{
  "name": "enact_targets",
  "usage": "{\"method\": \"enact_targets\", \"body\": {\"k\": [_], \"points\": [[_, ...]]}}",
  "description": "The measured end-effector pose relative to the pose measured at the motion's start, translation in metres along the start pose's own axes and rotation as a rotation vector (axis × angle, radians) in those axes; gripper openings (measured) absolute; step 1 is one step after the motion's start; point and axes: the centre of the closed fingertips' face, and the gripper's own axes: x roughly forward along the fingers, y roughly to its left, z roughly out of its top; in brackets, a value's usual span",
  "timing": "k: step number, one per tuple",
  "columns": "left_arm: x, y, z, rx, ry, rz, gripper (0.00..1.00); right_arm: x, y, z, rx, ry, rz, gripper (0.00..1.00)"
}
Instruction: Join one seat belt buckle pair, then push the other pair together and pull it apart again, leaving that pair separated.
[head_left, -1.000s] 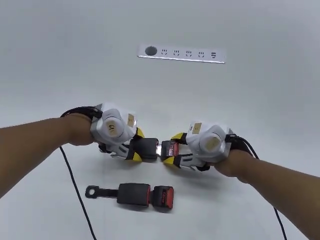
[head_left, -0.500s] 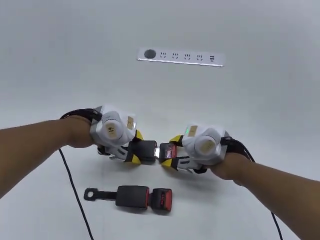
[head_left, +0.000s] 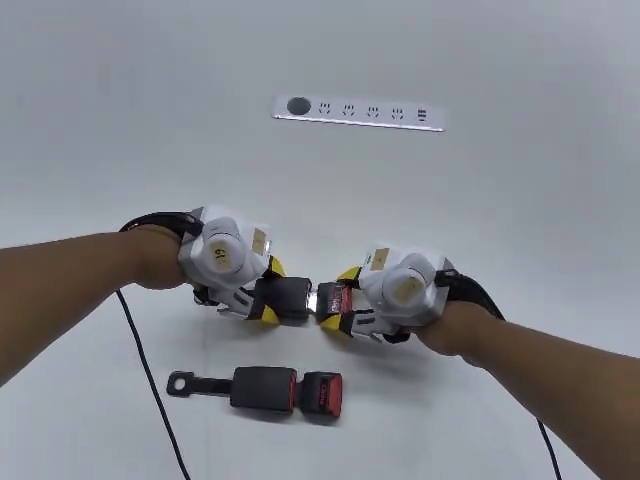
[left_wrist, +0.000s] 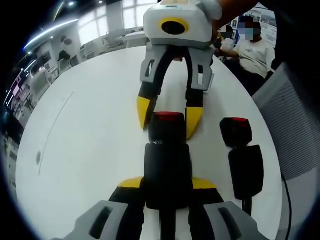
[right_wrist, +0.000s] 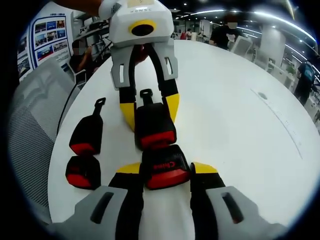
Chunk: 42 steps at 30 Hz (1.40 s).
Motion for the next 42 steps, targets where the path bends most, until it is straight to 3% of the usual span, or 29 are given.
{"method": "enact_targets", "body": {"k": [11, 28, 42], "points": [[0.001, 0.0, -0.002, 0.008, 0.001, -0.007, 0.34, -0.004, 0.0, -0.001, -0.013, 0.007, 0.007, 0.35], [0.0, 0.0, 0.0, -0.005, -0.001, -0.005, 0.34, -0.012, -0.005, -0.015, -0.032, 0.018, 0.023, 0.35], [-0.001, -0.002, 0.002, -0.011, 0.011, -0.003, 0.34, -0.04, -0.007, -0.036, -0.019, 0.03, 0.015, 0.35]]}}
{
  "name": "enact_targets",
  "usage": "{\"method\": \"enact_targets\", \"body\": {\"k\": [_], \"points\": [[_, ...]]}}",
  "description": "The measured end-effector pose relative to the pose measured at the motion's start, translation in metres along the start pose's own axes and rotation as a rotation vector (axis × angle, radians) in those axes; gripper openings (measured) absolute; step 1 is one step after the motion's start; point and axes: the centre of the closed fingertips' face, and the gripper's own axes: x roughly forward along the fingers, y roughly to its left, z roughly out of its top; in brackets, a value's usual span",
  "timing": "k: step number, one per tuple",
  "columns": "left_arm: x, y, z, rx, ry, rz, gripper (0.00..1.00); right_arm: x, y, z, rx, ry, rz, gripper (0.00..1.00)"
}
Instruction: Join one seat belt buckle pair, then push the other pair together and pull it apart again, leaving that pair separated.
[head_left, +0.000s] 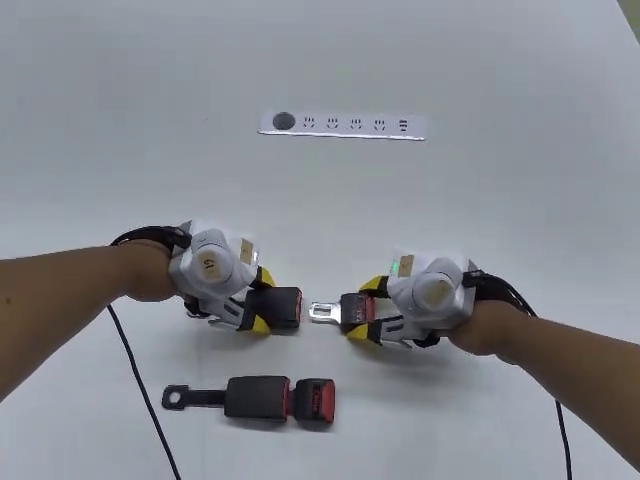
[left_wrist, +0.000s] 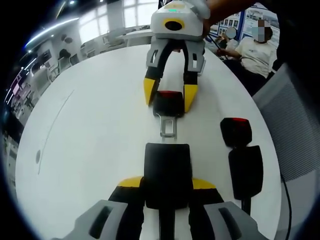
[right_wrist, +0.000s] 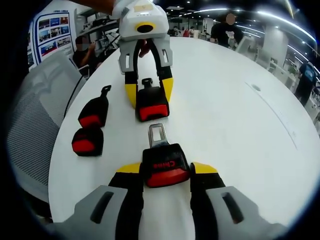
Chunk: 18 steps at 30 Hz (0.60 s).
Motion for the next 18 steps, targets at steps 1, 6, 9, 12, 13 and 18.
{"method": "enact_targets", "body": {"k": [1, 6, 9, 12, 13, 18], "points": [[0.0, 0.0, 0.0, 0.001, 0.002, 0.0, 0.34, 0.0, -0.001, -0.002, 0.003, 0.002, -0.001, 0.35], [0.0, -0.001, 0.001, 0.0, 0.006, 0.0, 0.34, -0.008, -0.005, -0.011, 0.011, 0.006, -0.011, 0.35], [0.0, -0.001, 0.0, -0.002, 0.006, 0.0, 0.34, -0.011, -0.009, -0.018, 0.021, 0.003, -0.018, 0.35], [0.0, 0.0, -0.001, -0.004, 0.009, 0.0, 0.34, -0.016, -0.007, -0.023, 0.024, 0.003, -0.018, 0.35], [0.0, 0.0, -0.001, -0.003, 0.01, 0.0, 0.34, -0.018, -0.009, -0.025, 0.024, 0.004, -0.015, 0.35], [0.001, 0.001, -0.002, -0.005, 0.013, 0.0, 0.34, -0.029, -0.009, -0.032, 0.029, 0.001, -0.019, 0.35]]}}
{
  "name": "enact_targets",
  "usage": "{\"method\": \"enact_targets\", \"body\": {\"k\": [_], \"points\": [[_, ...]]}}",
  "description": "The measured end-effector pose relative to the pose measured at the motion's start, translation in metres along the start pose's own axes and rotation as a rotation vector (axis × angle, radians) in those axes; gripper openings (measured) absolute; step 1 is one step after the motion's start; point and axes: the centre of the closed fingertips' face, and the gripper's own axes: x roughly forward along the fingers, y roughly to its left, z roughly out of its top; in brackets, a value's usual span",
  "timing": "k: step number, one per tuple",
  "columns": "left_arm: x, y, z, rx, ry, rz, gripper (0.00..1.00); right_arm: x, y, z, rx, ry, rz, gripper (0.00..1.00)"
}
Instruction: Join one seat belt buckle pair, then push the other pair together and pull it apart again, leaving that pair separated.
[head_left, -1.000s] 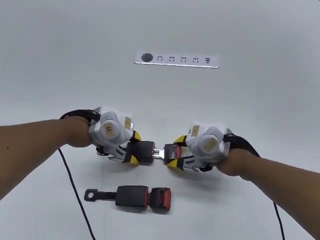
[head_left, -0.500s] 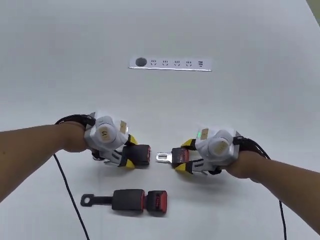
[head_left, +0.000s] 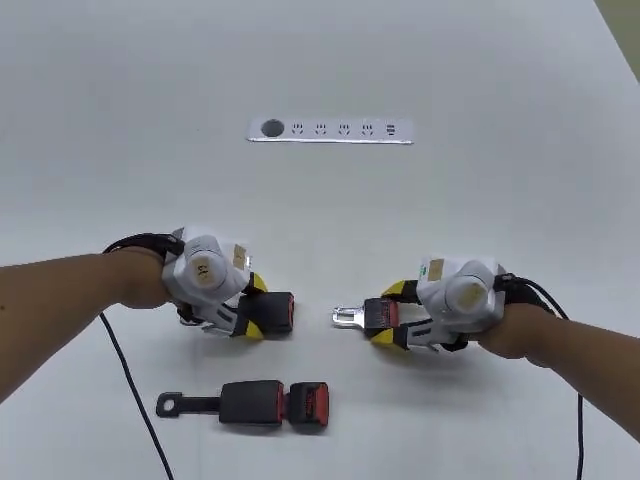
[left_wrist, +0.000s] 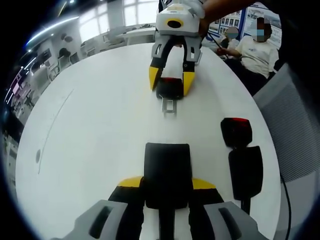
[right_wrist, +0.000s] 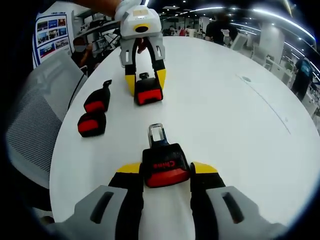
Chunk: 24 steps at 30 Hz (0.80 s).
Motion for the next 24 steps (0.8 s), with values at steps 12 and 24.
{"method": "enact_targets", "body": {"k": [12, 24], "points": [[-0.001, -0.001, 0.001, -0.001, 0.001, 0.0, 0.35, -0.017, -0.007, -0.02, 0.015, 0.006, -0.003, 0.35], [0.0, -0.001, 0.002, -0.002, -0.003, -0.001, 0.35, -0.029, -0.009, -0.032, 0.014, -0.008, -0.012, 0.35]]}}
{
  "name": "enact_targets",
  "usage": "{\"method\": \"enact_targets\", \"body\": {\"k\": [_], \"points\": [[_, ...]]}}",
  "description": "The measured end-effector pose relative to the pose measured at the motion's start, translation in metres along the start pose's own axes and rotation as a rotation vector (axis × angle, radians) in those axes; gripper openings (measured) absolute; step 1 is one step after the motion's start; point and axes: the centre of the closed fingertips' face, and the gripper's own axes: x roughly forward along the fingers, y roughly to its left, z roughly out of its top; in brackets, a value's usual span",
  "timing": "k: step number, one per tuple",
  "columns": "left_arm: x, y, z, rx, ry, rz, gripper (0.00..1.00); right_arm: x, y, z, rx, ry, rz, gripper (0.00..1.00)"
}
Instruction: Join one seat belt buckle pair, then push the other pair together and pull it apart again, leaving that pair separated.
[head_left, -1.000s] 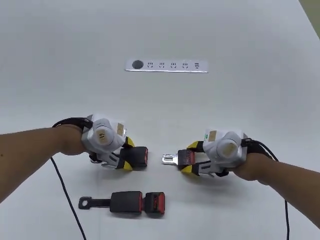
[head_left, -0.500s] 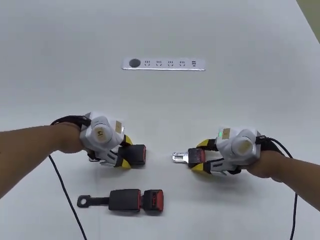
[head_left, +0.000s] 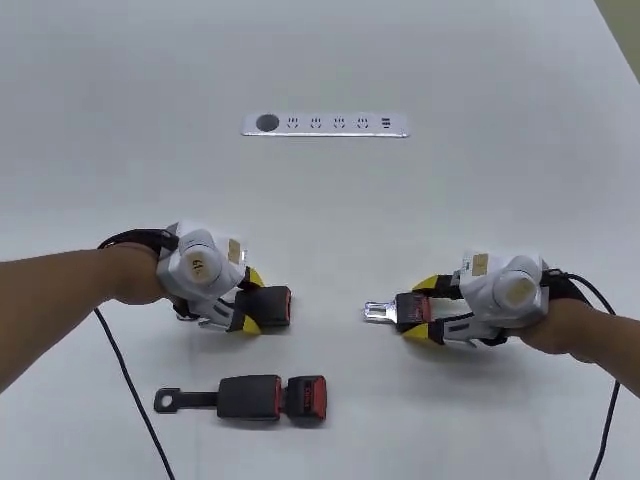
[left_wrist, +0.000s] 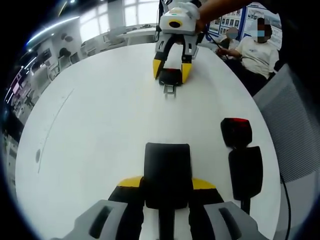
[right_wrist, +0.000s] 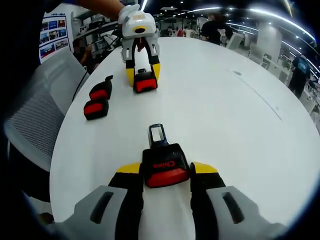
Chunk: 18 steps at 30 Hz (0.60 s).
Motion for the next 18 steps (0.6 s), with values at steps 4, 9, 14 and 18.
{"method": "enact_targets", "body": {"k": [4, 9, 14, 18], "points": [[0.0, -0.0003, 0.0004, 0.001, 0.0, -0.002, 0.35, -0.0031, 0.0004, -0.0019, -0.002, -0.005, -0.001, 0.36], [0.0008, 0.0002, -0.0003, 0.0, 0.005, 0.0, 0.35, -0.0039, 0.0004, -0.0028, 0.005, -0.007, -0.001, 0.36], [0.0012, -0.0004, 0.0012, -0.019, 0.004, 0.017, 0.35, -0.0031, 0.0008, -0.0032, 0.011, -0.004, -0.002, 0.36], [0.0017, -0.0005, 0.0029, -0.048, 0.02, 0.024, 0.37, -0.0033, -0.0034, -0.0031, 0.038, 0.007, -0.043, 0.36]]}}
